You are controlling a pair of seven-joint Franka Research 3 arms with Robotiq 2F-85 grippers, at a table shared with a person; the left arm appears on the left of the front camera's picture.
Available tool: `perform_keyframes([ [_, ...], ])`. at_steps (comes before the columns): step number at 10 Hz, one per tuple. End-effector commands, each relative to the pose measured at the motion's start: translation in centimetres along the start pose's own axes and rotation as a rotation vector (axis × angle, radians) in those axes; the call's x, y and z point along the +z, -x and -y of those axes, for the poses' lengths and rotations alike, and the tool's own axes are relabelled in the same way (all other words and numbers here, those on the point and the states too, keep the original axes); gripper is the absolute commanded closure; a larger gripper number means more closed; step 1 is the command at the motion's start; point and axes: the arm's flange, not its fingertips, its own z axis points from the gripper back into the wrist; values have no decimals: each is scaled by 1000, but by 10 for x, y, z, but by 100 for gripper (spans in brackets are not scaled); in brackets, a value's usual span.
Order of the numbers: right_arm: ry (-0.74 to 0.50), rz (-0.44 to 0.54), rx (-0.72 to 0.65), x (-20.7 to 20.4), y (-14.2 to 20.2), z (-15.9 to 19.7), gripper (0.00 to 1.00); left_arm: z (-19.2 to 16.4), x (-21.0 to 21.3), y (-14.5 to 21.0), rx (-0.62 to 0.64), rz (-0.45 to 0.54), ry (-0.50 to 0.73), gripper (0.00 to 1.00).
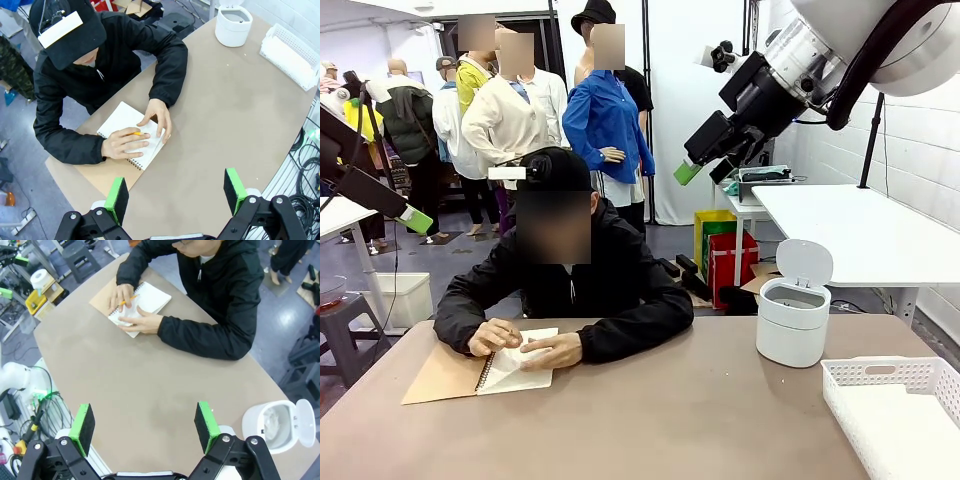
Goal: Sort the paper based on its condition.
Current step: If a person hands you a paper, place it in the Organizing basket , and if it's crumpled, put it in the Trash can.
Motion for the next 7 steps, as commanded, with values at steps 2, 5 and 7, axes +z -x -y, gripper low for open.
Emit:
perform_keyframes([
  [2, 1, -1, -12, -1, 1, 3, 0, -1, 1, 0, 6, 4, 1, 0],
  [5, 1, -1, -12, -1, 1, 3, 0, -1, 1, 0, 6, 4, 1, 0],
  [7, 1, -1, -12, -1, 1, 3, 0, -1, 1, 0, 6, 4, 1, 0],
])
